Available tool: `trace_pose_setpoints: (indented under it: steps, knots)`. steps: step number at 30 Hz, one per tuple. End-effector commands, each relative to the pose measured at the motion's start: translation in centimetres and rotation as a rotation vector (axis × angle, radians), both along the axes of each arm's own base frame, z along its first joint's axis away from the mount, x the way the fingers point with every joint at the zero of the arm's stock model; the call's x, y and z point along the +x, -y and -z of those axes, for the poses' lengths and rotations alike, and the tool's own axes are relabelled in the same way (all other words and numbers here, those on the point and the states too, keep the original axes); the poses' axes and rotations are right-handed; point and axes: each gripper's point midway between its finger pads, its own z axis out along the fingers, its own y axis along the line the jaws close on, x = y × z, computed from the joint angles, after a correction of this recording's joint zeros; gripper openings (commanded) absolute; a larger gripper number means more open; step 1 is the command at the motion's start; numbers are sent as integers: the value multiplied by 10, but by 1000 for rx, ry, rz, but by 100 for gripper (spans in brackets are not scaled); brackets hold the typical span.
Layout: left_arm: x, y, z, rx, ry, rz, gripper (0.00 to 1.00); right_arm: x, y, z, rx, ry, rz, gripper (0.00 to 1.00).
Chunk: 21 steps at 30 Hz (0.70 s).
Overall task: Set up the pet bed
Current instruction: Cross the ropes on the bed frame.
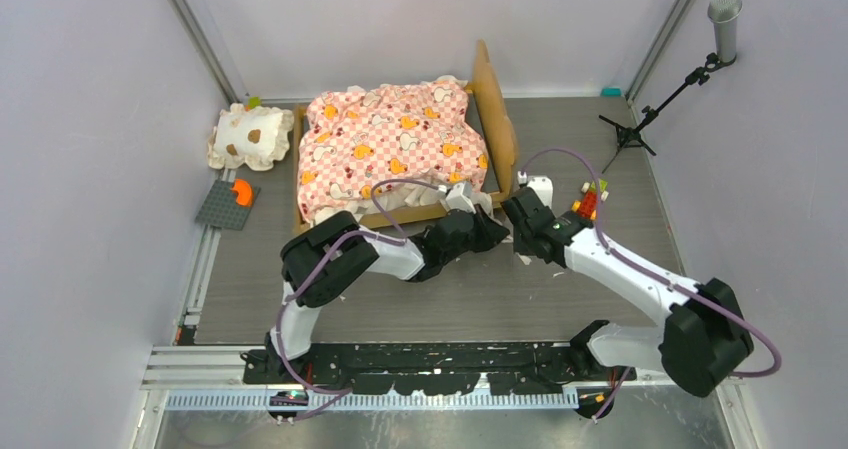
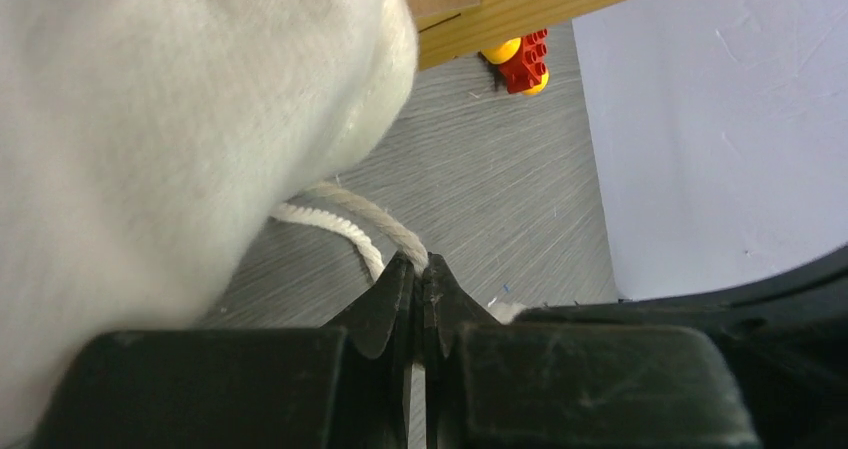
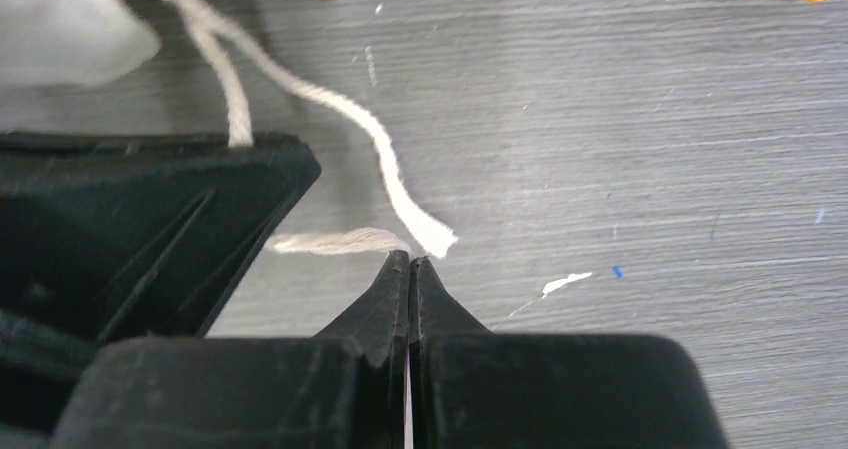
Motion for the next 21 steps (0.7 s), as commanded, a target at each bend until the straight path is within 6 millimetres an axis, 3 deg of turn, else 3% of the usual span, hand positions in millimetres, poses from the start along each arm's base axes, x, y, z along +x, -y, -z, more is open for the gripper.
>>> trace_pose_setpoints:
  steps: [1, 8, 17, 21]
  knots:
    - [14, 14, -12, -29, 47, 4, 1, 39, 13, -12, -90, 98, 93, 1]
    - [19, 21, -5, -6, 47, 8, 1, 58, 16, 7, -132, 30, 121, 1]
    - [21, 25, 12, 21, 35, 12, 1, 58, 28, 29, -89, -43, 231, 28]
    - [22, 28, 18, 23, 27, 16, 1, 57, 30, 27, -77, -43, 241, 35]
